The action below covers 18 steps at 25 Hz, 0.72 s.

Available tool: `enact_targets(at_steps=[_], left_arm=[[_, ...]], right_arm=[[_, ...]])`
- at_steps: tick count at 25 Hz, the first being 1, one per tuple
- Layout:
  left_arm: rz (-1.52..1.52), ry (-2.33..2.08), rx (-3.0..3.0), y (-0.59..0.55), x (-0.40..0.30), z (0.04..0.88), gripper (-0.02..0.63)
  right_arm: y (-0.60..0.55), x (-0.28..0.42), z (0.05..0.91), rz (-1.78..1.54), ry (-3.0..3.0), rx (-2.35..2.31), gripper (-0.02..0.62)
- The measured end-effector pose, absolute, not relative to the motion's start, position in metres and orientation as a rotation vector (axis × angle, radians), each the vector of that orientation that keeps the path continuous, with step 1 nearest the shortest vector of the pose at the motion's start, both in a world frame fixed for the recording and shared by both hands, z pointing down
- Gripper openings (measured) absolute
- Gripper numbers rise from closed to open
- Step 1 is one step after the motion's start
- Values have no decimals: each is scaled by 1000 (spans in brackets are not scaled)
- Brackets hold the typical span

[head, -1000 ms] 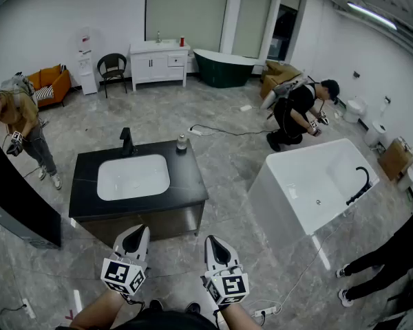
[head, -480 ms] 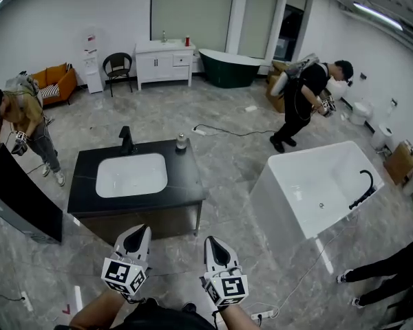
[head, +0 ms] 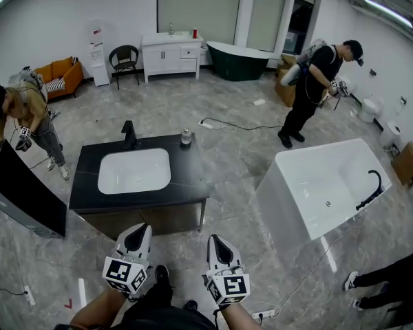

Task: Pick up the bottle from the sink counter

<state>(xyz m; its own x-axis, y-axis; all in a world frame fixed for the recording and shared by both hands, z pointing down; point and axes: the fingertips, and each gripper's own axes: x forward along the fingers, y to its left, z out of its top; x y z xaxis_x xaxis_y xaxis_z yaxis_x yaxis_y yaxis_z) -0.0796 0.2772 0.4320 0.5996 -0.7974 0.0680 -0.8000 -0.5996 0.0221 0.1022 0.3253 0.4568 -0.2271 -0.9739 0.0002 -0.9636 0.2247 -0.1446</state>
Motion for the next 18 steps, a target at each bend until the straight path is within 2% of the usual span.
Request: enact_targets(at_steps=[8,18], left_arm=[[49,-1325,2764,203,-82,444,0],[35,-1282,2757,71,-128,456,0]], right_arm=[[265,101,473,-247,2409,-1972,6],[156,70,487,-271,2430,-2116,6]])
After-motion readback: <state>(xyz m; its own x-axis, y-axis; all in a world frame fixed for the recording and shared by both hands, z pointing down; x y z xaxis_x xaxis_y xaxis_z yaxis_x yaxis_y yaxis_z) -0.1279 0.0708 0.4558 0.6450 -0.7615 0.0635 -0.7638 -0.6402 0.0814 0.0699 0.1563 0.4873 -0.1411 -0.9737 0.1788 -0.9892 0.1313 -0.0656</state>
